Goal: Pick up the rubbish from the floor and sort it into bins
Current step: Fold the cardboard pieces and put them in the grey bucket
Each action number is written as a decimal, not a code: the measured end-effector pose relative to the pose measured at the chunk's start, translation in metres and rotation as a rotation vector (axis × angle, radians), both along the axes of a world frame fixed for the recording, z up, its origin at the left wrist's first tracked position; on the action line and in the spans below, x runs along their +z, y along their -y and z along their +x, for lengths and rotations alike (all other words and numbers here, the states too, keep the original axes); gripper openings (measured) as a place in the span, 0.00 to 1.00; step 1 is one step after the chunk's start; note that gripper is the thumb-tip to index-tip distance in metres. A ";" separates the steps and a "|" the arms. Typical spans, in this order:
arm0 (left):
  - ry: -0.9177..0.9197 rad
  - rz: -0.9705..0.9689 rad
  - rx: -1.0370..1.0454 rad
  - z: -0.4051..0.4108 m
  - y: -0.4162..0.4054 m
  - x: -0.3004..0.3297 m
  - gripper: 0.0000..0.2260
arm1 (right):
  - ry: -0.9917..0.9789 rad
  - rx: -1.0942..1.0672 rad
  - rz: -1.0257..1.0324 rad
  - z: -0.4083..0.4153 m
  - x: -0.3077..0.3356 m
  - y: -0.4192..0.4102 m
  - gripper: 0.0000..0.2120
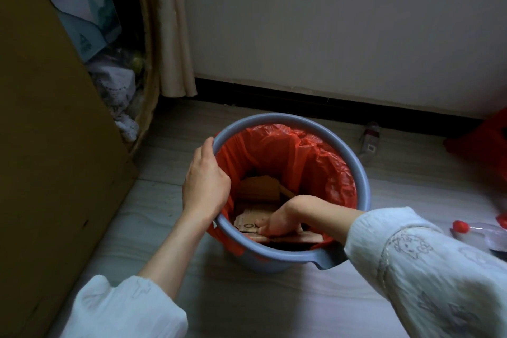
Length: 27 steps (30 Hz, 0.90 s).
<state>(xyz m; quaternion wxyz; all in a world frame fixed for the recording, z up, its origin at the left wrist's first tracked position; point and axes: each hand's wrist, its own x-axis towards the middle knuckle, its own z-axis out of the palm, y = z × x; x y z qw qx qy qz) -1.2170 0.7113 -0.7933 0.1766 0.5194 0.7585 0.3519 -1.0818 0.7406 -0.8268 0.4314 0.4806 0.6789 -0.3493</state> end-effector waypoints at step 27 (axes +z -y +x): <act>-0.244 0.296 -0.646 0.156 0.048 0.072 0.19 | -0.684 -0.594 0.857 0.197 0.127 0.113 0.16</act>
